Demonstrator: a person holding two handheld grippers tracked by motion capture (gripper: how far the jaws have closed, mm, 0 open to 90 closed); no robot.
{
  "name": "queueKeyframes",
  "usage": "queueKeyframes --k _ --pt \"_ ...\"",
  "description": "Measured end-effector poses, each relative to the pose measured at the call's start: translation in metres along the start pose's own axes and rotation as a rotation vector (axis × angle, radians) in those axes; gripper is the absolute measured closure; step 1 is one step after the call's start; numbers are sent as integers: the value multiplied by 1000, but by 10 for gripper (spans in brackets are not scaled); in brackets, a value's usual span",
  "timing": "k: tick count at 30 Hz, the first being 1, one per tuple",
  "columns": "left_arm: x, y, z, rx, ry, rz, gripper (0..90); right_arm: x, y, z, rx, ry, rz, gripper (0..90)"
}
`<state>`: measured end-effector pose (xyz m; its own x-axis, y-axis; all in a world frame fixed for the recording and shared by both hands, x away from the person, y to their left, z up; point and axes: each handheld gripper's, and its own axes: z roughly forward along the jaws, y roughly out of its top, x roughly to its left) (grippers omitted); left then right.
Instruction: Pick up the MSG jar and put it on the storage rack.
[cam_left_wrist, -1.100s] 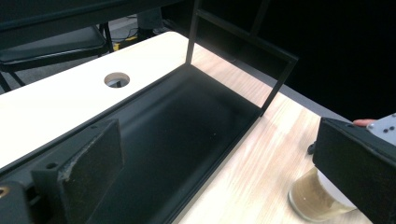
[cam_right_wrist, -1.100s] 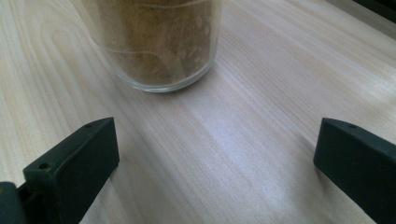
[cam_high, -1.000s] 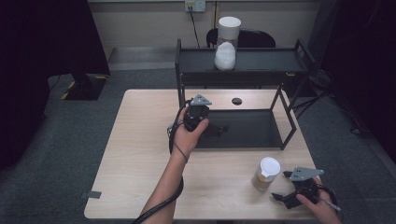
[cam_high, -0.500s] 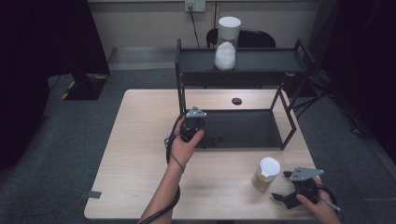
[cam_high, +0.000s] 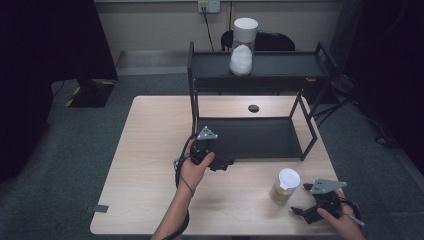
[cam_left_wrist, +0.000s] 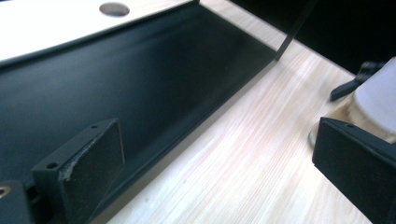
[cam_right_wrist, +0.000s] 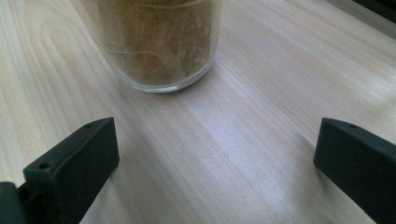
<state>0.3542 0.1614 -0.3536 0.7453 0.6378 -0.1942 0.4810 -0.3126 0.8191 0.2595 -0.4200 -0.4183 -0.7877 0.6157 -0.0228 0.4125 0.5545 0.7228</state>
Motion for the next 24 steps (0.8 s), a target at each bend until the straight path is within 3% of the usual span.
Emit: queueKeyframes --k 15,24 --pt "-1 -28 2 34 31 7 17 0 0 0 0 -2 1 0" --pt "-5 -45 1 68 70 25 19 0 0 0 0 -2 1 0"
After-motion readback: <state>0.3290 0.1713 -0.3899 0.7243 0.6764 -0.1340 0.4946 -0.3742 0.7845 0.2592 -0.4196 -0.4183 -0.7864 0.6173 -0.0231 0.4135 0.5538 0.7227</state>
